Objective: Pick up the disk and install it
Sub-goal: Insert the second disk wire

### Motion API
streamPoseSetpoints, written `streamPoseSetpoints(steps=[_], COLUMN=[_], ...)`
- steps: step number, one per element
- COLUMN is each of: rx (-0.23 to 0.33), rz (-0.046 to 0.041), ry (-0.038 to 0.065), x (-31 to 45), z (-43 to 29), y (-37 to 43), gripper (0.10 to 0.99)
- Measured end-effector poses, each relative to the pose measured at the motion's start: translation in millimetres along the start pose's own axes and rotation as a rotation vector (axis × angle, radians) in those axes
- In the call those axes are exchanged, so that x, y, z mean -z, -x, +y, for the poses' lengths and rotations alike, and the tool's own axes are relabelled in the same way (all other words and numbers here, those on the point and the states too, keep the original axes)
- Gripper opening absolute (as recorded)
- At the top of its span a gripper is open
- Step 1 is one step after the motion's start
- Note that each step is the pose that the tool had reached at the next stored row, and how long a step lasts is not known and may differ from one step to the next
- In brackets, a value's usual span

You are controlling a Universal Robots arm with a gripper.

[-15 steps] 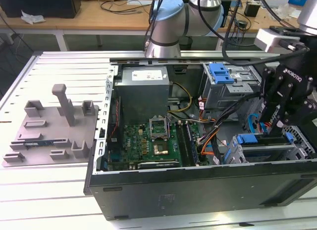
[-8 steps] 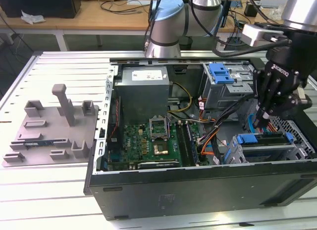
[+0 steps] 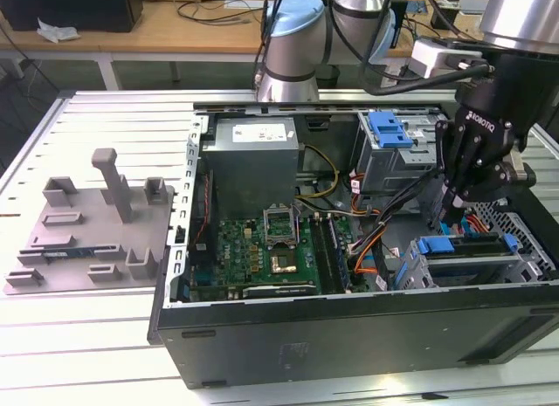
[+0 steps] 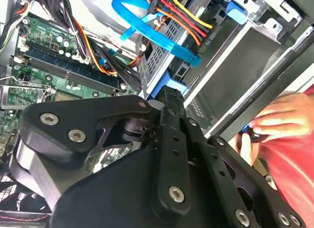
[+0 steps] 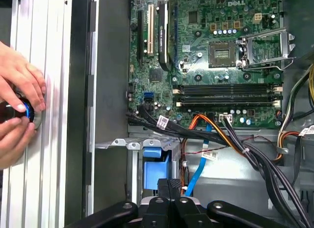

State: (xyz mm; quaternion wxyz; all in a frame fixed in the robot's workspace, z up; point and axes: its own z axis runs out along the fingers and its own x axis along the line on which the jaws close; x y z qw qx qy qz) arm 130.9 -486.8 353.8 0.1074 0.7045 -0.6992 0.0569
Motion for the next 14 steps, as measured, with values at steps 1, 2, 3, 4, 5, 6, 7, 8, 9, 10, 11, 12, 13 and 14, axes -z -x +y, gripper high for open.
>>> streamPoseSetpoints(steps=[1, 2, 3, 4, 5, 6, 7, 8, 9, 10, 11, 12, 13, 14], rx=[0.000, 0.000, 0.000, 0.000, 0.000, 0.000, 0.000, 0.000, 0.000, 0.000, 0.000, 0.000, 0.000, 0.000], rz=[0.0001, 0.0001, 0.0001, 0.0001, 0.0000, 0.0001, 0.0001, 0.0001, 0.0001, 0.0001, 0.0001, 0.0001, 0.0001, 0.0001], ry=[0.000, 0.000, 0.000, 0.000, 0.000, 0.000, 0.000, 0.000, 0.000, 0.000, 0.000, 0.000, 0.000, 0.000], x=[0.1, 0.0, 0.0, 0.0, 0.0, 0.0, 0.0, 0.0, 0.0, 0.0, 0.0, 0.0, 0.0, 0.0], z=[0.0, 0.0, 0.0, 0.0, 0.0, 0.0, 0.0, 0.0, 0.0, 0.0, 0.0, 0.0, 0.0, 0.0], y=[0.0, 0.0, 0.0, 0.0, 0.0, 0.0, 0.0, 0.0, 0.0, 0.0, 0.0, 0.0, 0.0, 0.0], gripper=[0.106, 0.106, 0.106, 0.106, 0.106, 0.106, 0.106, 0.106, 0.106, 0.106, 0.106, 0.106, 0.106, 0.106])
